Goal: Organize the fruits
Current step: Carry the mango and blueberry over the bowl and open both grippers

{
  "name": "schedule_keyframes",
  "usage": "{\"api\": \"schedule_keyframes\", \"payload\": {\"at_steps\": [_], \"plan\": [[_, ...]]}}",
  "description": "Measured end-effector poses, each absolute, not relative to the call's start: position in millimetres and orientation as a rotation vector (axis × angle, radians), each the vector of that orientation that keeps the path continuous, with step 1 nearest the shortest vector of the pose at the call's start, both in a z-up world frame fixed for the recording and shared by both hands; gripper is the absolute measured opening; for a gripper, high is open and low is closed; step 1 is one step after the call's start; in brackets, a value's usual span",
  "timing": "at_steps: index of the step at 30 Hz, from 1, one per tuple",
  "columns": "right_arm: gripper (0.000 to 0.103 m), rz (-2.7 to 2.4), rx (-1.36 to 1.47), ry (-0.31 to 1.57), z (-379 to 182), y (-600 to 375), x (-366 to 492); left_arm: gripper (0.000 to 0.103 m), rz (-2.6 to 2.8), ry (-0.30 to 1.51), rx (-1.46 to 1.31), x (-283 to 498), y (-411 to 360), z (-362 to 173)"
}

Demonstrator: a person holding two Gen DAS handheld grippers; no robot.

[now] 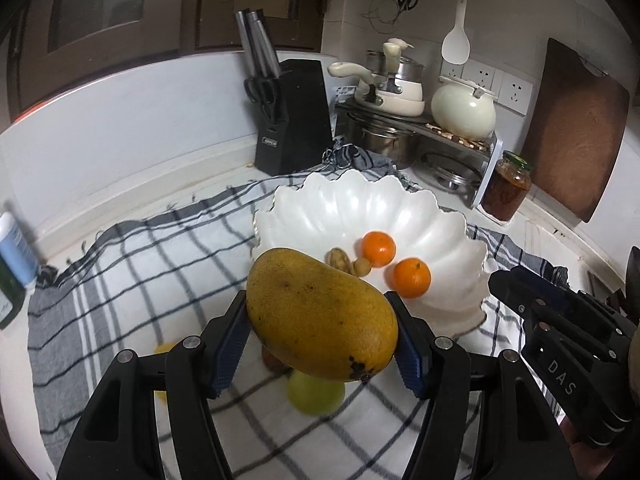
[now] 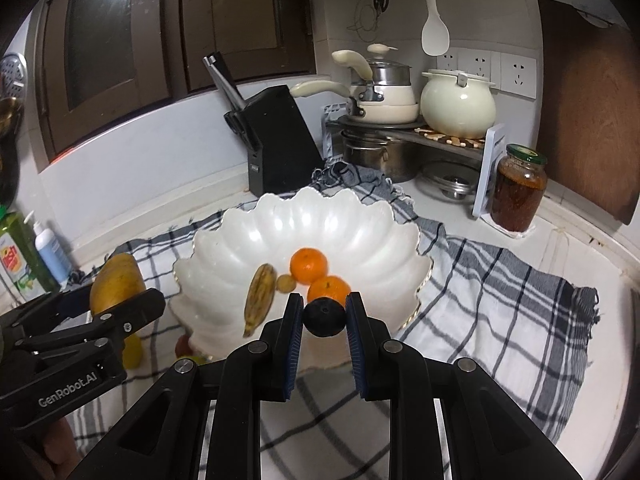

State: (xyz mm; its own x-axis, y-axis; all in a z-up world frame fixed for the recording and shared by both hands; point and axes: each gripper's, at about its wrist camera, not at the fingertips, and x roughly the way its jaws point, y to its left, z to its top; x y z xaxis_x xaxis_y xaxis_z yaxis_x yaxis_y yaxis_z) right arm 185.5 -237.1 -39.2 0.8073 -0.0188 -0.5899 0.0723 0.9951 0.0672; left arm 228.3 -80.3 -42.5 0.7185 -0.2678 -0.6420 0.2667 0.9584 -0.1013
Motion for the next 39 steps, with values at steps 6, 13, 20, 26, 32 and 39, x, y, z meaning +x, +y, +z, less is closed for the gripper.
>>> {"api": "schedule_keyframes", "payload": {"at_steps": [6,13,20,26,32,39], "plan": [[0.023,-0.057,0.097,0.643,-42,-244,202,0.064,-0.309,0.718,0.019,251,-91,-45],[0.023,-0.056,0.105,0.684,-57,-249,217,0.064,-0.311,0.754,0.036,272,-99,-60],[0.023,-0.041,0.121,0.725,-73,-253,227,0.065,-0.313,0.797,0.044,281,-104,-76],[0.024,-0.033,0.121,0.753,-78,-253,231,0.065,-0.309,0.829,0.040,285,-104,-84],[0.064,-0.082,0.108,0.722,-72,-252,224,0.072,-0.299,0.825,0.042,282,-101,-83],[0.085,-0.153,0.093,0.685,-60,-253,217,0.091,-0.243,0.752,0.065,273,-93,-62]]}}
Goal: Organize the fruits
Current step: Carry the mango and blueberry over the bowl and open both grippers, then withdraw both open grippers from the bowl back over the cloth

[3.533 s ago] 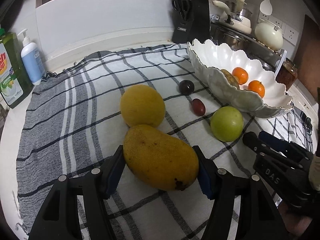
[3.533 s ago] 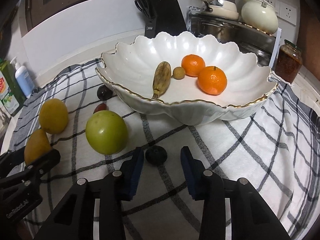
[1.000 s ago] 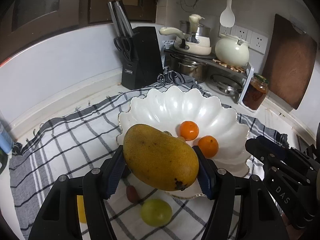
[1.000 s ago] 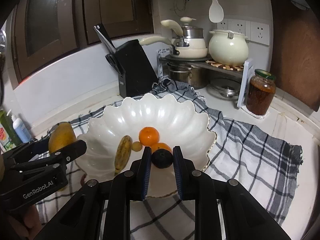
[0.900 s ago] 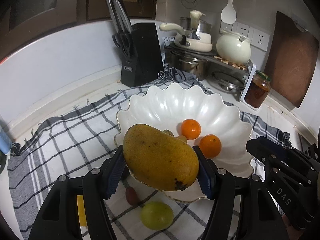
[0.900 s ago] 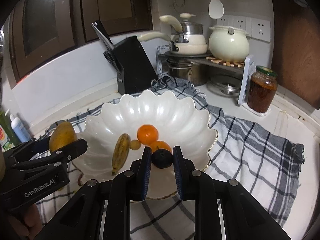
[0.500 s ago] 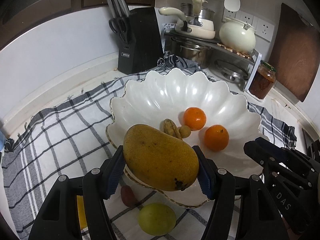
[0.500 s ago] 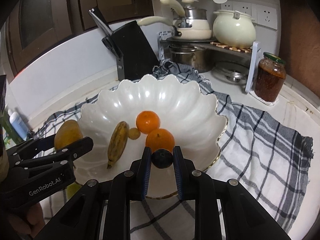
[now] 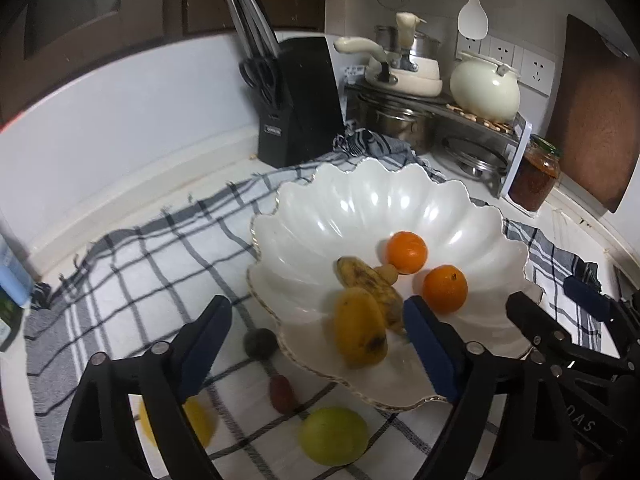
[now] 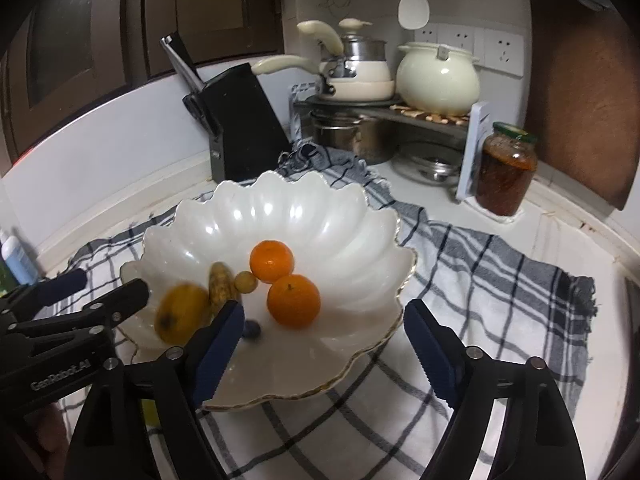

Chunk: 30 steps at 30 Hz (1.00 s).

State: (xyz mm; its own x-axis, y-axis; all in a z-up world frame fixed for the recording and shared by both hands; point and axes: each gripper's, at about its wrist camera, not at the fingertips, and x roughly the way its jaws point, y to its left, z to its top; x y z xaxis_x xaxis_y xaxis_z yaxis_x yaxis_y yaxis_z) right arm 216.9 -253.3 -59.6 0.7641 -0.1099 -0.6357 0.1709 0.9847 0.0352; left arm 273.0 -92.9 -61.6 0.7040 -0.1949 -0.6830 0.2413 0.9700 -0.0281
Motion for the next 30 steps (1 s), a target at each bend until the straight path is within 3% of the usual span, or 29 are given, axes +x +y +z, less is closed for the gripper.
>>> {"api": "schedule_keyframes", "payload": {"at_steps": [6,30], "plan": [[0.091,-0.182,0.071,0.657,-45,-243,206,0.101,-0.207,0.738,0.062,259,-78,-52],[0.091,-0.116,0.012,0.580,-7,-171,156,0.103,-0.105,0.668,0.026,188,0,-21]]}}
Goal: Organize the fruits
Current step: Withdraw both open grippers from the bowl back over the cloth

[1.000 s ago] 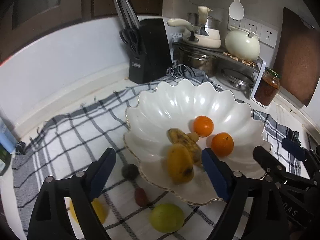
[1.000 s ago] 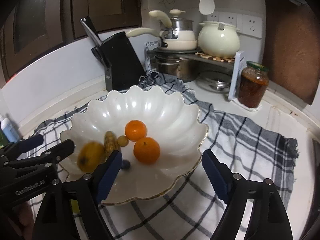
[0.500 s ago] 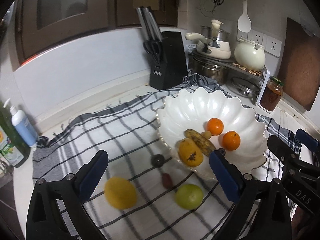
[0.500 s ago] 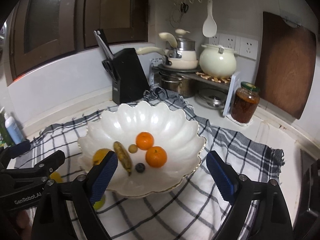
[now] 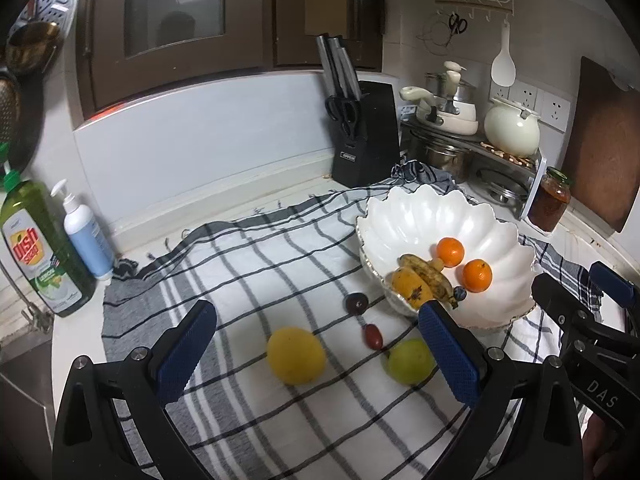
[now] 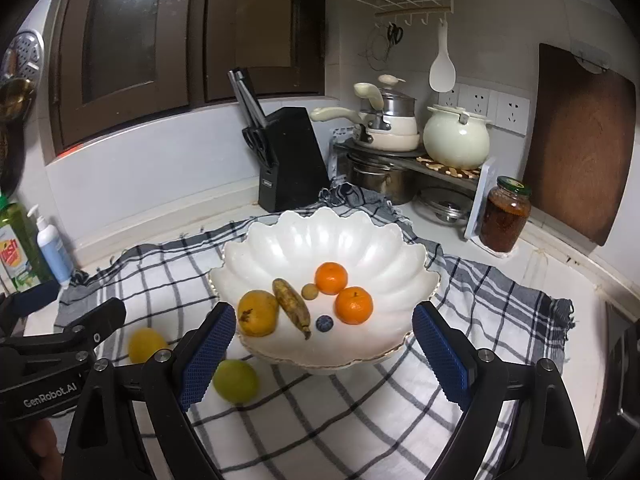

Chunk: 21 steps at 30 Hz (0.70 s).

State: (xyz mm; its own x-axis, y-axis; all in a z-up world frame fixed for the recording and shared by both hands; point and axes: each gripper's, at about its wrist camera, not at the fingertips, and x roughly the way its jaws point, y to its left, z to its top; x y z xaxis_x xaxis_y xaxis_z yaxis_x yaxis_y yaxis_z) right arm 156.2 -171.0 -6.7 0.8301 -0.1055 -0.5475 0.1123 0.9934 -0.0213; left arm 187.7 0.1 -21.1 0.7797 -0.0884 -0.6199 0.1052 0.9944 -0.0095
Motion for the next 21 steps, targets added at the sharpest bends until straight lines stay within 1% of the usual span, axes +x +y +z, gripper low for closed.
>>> {"api": "schedule_keyframes", "payload": {"at_steps": [9,21], "plan": [[0.091,-0.092,0.006,0.595,-19,-153,149,0.103,-0.074,0.682,0.027,173,20,-31],[0.091,-0.051,-0.006,0.653,-52,-132,155,0.103,-0.062,0.729,0.017,173,41,-63]]}}
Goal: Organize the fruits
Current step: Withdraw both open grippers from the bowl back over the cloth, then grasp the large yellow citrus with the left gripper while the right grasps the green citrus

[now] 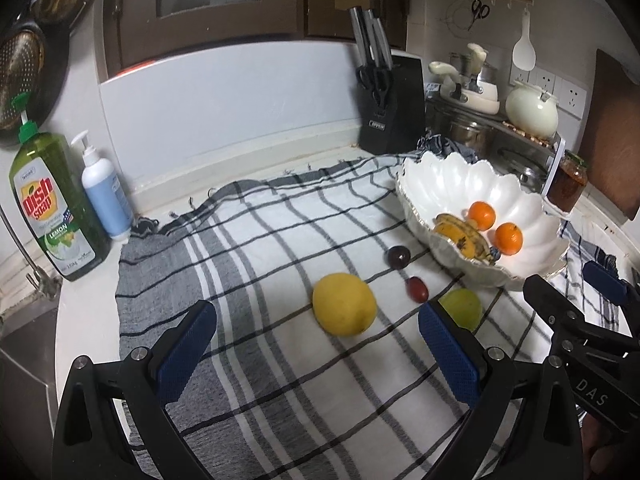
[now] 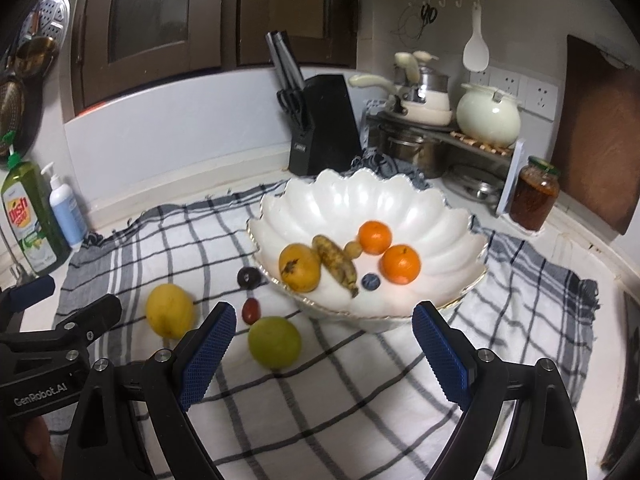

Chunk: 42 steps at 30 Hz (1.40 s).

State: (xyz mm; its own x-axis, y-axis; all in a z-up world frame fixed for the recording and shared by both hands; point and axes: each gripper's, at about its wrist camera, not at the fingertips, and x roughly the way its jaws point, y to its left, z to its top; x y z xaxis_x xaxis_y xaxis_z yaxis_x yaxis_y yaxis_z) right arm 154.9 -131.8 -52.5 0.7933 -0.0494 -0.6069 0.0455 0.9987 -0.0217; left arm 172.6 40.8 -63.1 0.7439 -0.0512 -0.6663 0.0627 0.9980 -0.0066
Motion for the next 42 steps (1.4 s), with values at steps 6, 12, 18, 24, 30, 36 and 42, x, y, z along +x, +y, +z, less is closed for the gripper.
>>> {"api": "schedule_keyframes", "payload": {"at_steps": [6,12,18,24,30,36,42], "plan": [[0.090,-0.029,-0.016,0.689,-72,-123,164,0.103,-0.055,0.764,0.011,179,50,-80],[0.090,-0.017,-0.016,0.720,-88,-117,176,0.103,-0.070,0.789,0.001,191,53,-95],[0.082,0.000,-0.004,0.770,-107,-115,191,0.103,-0.075,0.809,0.010,200,54,-105],[0.076,0.009,-0.011,0.801,-120,-109,201,0.103,-0.076,0.830,0.000,208,56,-112],[0.064,0.029,0.005,0.840,-131,-109,211,0.103,-0.080,0.839,0.004,212,55,-116],[0.050,0.071,0.024,0.861,-137,-107,214,0.103,-0.093,0.848,0.006,216,52,-120],[0.049,0.066,0.042,0.850,-134,-113,210,0.102,-0.114,0.862,0.014,224,44,-126]]}}
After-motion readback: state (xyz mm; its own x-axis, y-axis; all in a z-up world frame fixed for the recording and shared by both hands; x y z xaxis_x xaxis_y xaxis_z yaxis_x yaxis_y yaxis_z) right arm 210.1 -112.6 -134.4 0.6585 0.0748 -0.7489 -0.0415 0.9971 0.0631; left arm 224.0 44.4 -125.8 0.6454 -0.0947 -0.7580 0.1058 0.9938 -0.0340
